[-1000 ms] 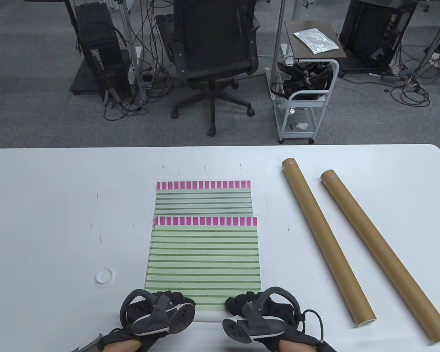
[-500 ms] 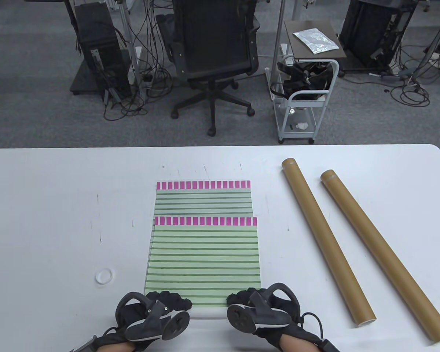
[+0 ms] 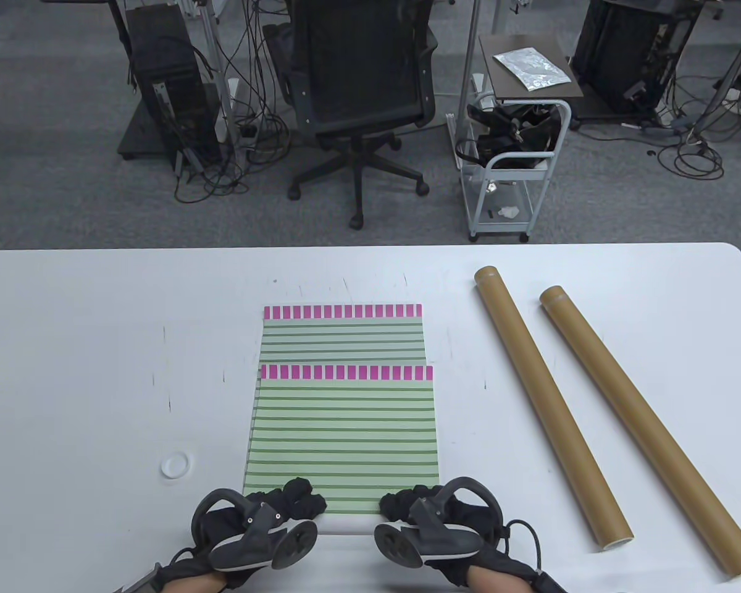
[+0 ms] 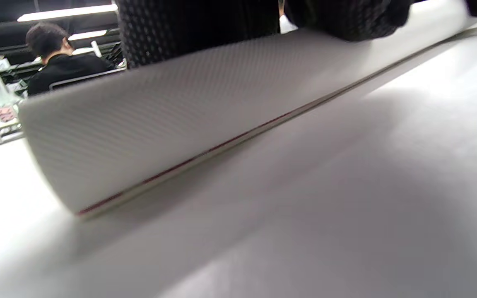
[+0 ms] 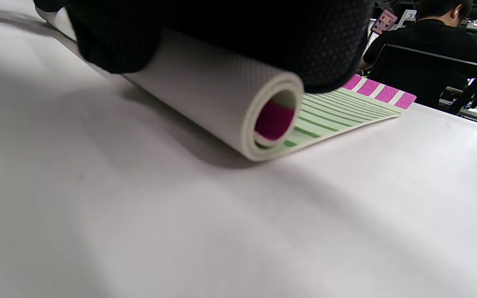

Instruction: Roll up mouse pads and store in mailing tubes

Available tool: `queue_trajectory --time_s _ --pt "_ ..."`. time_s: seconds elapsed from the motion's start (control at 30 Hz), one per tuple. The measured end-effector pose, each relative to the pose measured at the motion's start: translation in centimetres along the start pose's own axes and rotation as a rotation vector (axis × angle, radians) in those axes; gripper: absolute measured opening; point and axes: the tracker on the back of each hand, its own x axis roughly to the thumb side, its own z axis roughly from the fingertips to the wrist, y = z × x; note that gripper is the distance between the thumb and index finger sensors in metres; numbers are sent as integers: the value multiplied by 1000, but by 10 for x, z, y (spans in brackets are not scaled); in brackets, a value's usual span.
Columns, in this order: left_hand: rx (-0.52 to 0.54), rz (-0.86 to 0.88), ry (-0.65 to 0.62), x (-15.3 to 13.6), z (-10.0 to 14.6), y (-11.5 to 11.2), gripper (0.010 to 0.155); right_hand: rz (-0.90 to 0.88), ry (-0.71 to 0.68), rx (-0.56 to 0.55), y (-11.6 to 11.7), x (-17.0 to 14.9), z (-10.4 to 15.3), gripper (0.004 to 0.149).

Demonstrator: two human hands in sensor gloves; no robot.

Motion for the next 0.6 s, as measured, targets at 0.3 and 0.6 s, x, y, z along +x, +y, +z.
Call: queue_trajectory --time_s 0.3,0.6 --pt "23 -65 4 7 -1 2 52 -119 43 19 6 -12 2 54" --pt "-26 6 42 1 -6 2 48 -33 69 -2 8 -12 3 60"
